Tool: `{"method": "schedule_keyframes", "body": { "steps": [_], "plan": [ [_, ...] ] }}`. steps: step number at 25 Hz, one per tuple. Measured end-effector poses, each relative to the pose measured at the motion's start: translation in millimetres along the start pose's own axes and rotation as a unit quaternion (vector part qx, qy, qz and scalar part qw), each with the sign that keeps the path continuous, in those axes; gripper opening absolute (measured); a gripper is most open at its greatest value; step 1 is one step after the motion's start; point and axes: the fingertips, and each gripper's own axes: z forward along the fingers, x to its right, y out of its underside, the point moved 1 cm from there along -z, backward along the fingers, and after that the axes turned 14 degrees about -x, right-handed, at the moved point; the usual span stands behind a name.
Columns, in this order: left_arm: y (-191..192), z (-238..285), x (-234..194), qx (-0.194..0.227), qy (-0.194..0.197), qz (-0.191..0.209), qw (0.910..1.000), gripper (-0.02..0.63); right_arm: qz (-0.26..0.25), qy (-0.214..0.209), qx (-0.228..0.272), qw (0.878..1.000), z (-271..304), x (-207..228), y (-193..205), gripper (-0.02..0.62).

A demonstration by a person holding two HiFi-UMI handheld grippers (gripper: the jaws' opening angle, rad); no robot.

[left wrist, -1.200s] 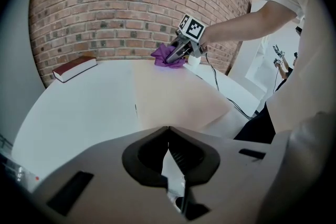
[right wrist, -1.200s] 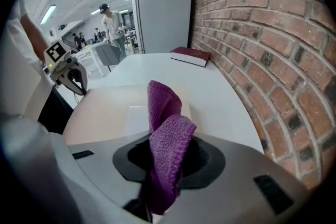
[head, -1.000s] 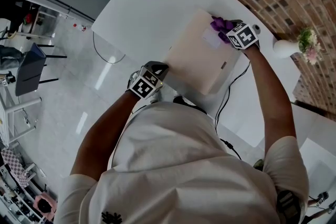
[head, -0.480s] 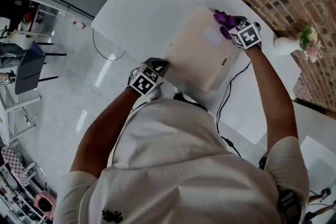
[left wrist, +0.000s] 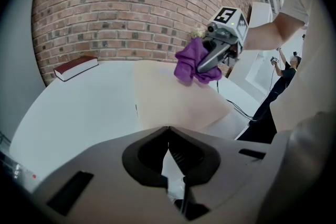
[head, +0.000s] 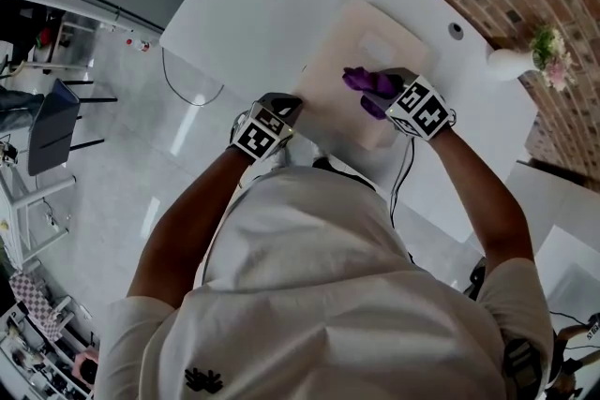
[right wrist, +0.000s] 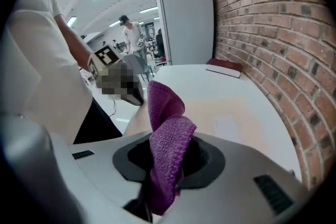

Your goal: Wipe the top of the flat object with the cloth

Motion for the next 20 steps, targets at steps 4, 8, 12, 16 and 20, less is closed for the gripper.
{"method": "schedule_keyframes", "body": {
  "steps": [4, 8, 12, 16, 20],
  "plan": [
    [1.0, -0.1, -0.1, 0.002, 0.003, 0.000, 1.0000, 0.025, -0.016, -0.052, -0.007, 0.999, 12.2, -62.0, 4.2, 0.126],
    [1.1, 0.1, 0.4, 0.003, 0.004, 0.000, 1.0000, 0.025, -0.026, -0.087, -0.018, 0.996, 24.9, -98.4, 12.3, 0.126],
    [2.2, -0.9, 0.6, 0.003, 0.006, 0.001, 1.0000, 0.025, -0.027, -0.086, -0.034, 0.995, 35.8, -97.2, 21.7, 0.126],
    [1.7, -0.6, 1.0, -0.002, 0.007, 0.008, 0.9999, 0.025, -0.018, -0.064, -0.041, 0.997, 36.2, -74.3, 26.0, 0.126],
    [2.2, -0.8, 0.8, -0.005, 0.004, 0.009, 0.9999, 0.025, -0.015, -0.045, -0.047, 0.998, 35.9, -50.9, 28.5, 0.126]
  ]
}}
